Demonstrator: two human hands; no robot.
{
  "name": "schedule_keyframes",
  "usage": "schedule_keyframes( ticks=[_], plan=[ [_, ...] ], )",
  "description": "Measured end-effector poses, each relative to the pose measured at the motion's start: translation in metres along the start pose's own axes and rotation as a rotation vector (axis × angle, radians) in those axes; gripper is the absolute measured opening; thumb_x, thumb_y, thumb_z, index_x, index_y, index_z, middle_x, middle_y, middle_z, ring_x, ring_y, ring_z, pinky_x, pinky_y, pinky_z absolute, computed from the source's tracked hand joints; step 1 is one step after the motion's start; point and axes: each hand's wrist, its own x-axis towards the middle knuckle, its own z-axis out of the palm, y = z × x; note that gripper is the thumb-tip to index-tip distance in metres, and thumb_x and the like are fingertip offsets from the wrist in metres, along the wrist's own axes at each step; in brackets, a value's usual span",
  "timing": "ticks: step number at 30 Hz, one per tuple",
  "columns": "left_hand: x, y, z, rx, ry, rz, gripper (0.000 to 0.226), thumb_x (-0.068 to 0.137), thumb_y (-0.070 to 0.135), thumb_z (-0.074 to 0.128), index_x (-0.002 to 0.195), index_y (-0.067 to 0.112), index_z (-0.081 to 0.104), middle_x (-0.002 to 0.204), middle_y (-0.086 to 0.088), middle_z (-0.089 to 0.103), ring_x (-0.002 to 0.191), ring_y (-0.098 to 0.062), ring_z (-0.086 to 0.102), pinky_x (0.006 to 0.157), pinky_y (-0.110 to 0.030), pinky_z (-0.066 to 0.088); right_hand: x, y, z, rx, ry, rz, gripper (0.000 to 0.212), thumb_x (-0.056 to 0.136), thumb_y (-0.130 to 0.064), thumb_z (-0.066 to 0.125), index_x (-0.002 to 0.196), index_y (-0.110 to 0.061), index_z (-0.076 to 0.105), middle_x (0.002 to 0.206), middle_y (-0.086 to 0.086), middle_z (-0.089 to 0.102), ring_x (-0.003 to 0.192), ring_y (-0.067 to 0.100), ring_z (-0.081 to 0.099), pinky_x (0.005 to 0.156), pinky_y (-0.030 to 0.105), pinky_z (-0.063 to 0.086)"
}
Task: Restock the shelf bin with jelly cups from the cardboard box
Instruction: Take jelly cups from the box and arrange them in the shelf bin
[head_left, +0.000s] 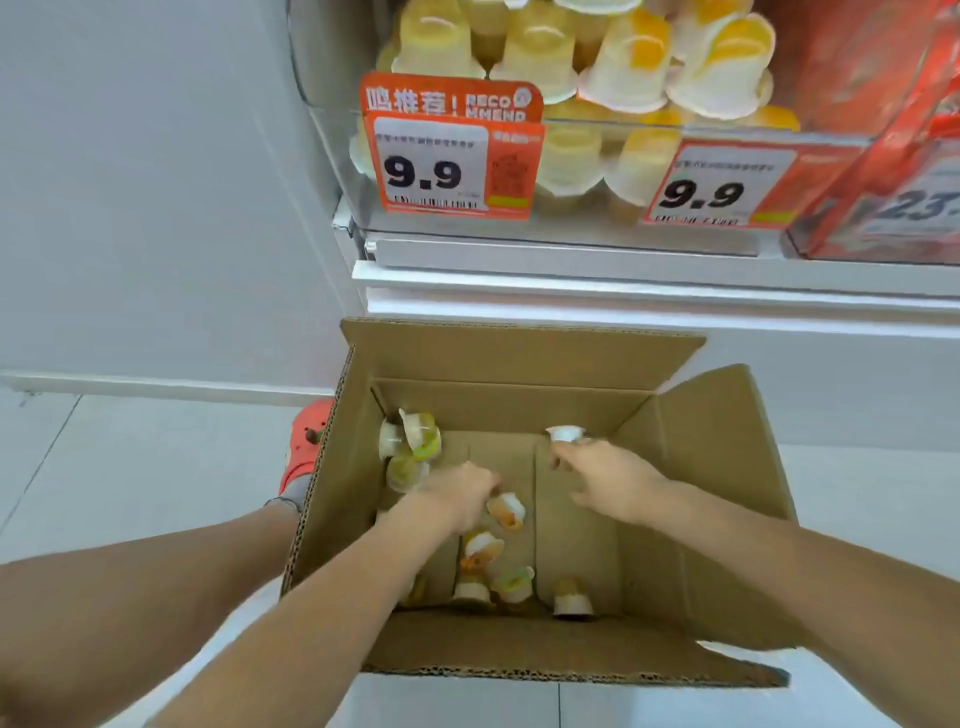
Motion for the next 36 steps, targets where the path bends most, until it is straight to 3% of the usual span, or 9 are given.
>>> schedule_keyframes(
  ticks=[4,7,10,13,17,23,27,29,36],
  plan=[
    [0.041,-0.015,0.042,0.11,-0.194,0.005,0.05,0.094,0.001,0.042,0.142,0.016,0.037,0.136,-0.013,0.049,0.123,-0.03,0.049,0.093,-0.037,0.044,0.05,0.001,0.061,0.428,-0.164,0.2,0.053,0.093,-0.026,0.059,0.14,-0.013,0.037,0.122,0.006,0.053,0.102,0.02,0.053,0.072,0.024,0.042],
    [0.061,-0.027,0.066,0.309,-0.244,0.105,0.053,0.096,0.005,0.041,0.146,0.018,0.03,0.144,-0.01,0.039,0.131,-0.031,0.039,0.1,-0.039,0.037,0.083,-0.008,0.096,0.662,-0.176,0.335,0.06,0.094,-0.042,0.052,0.145,-0.017,0.032,0.145,0.007,0.043,0.128,0.026,0.046,0.096,0.028,0.04],
    [0.071,-0.035,0.078,0.373,-0.203,0.235,0.052,0.097,0.014,0.042,0.147,0.025,0.029,0.148,-0.008,0.032,0.133,-0.031,0.034,0.103,-0.039,0.034,0.105,-0.015,0.117,0.764,-0.184,0.409,0.063,0.093,-0.056,0.044,0.143,-0.019,0.034,0.144,0.01,0.045,0.129,0.031,0.044,0.103,0.034,0.037],
    [0.072,-0.035,0.09,0.401,-0.156,0.323,0.047,0.097,0.015,0.042,0.143,0.022,0.037,0.151,-0.009,0.027,0.139,-0.028,0.025,0.106,-0.039,0.029,0.121,-0.019,0.122,0.901,-0.175,0.496,0.061,0.091,-0.062,0.038,0.138,-0.023,0.038,0.135,0.009,0.052,0.119,0.033,0.052,0.096,0.038,0.044],
    [0.076,-0.038,0.107,0.425,-0.112,0.353,0.048,0.095,0.009,0.044,0.142,0.018,0.036,0.15,-0.008,0.031,0.138,-0.026,0.029,0.104,-0.036,0.031,0.126,-0.022,0.12,1.107,-0.239,0.607,0.035,0.092,-0.049,0.05,0.116,-0.025,0.042,0.107,0.005,0.056,0.084,0.023,0.059,0.066,0.031,0.052],
    [0.071,-0.053,0.088,-0.126,-0.014,0.101,0.044,0.08,0.012,0.068,0.12,0.013,0.051,0.12,-0.007,0.058,0.11,-0.024,0.057,0.086,-0.033,0.047,0.11,-0.014,0.109,1.461,-0.147,0.701,0.027,0.094,-0.032,0.051,0.119,-0.023,0.045,0.099,0.004,0.053,0.09,0.022,0.057,0.072,0.03,0.054],
    [0.044,-0.052,0.044,-0.641,0.224,-0.025,0.047,0.061,0.013,0.087,0.091,0.018,0.051,0.086,0.003,0.058,0.084,-0.016,0.056,0.07,-0.027,0.044,0.074,-0.008,0.058,1.518,-0.156,0.522,0.026,0.092,-0.029,0.056,0.114,-0.015,0.055,0.11,0.009,0.06,0.093,0.02,0.06,0.09,0.034,0.053],
    [0.027,-0.042,0.003,-0.736,0.338,0.01,0.052,0.057,0.014,0.089,0.082,0.024,0.044,0.079,0.008,0.055,0.08,-0.014,0.052,0.076,-0.03,0.044,0.048,-0.007,0.013,1.474,-0.12,0.321,0.031,0.091,-0.031,0.062,0.117,-0.016,0.059,0.112,0.007,0.064,0.1,0.02,0.062,0.095,0.035,0.05],
    [-0.081,0.008,-0.127,-0.83,0.593,0.221,0.06,0.059,0.018,0.089,0.111,0.015,0.061,0.107,0.004,0.067,0.101,-0.01,0.062,0.092,-0.021,0.047,-0.067,-0.035,-0.149,1.271,0.205,-0.134,0.037,0.084,-0.028,0.068,0.116,-0.017,0.056,0.087,-0.003,0.069,0.094,0.015,0.066,0.088,0.04,0.054]
  ],
)
